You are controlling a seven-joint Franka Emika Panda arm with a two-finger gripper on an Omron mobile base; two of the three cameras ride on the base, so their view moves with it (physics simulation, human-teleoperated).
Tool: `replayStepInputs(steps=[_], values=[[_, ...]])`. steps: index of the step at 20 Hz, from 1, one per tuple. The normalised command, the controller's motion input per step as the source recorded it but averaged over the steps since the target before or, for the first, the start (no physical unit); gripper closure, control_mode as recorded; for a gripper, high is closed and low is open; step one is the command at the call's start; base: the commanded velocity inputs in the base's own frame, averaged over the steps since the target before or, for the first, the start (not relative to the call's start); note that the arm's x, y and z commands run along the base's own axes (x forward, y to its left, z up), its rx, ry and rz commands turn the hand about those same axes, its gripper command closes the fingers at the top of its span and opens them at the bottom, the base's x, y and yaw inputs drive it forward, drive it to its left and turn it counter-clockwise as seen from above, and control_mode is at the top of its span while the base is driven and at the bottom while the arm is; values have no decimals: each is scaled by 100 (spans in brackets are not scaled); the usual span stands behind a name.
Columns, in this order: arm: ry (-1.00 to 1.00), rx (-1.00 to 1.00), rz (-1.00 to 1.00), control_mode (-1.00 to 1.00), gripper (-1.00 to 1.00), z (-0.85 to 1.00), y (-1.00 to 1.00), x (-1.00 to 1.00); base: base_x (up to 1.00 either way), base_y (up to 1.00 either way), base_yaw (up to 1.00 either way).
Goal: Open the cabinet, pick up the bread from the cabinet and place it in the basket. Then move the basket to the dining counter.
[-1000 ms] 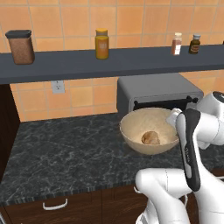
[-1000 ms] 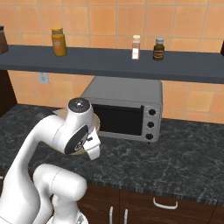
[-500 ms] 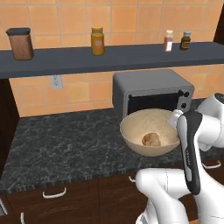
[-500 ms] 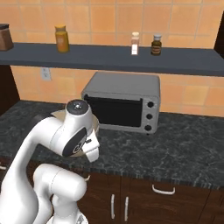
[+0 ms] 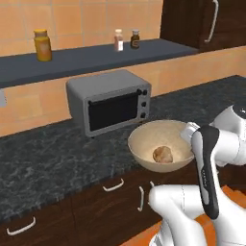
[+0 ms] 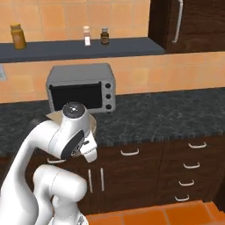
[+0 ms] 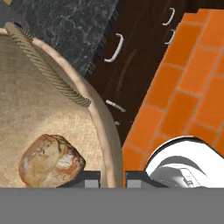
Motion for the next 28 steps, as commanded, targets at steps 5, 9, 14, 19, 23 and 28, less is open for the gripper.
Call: replayStepInputs(steps=[5,9,14,19,23,28], values=[[0,0,0,100,100,0,0,0,0,-17,-92],[0,0,0,100,100,0,0,0,0,-26,-92],[0,0,0,100,100,0,0,0,0,-20,-94],[0,0,0,100,100,0,0,0,0,-20,-94],[0,0,0,100,100,0,0,0,3,-41,-89],[0,0,0,100,100,0,0,0,24,-68,-75]])
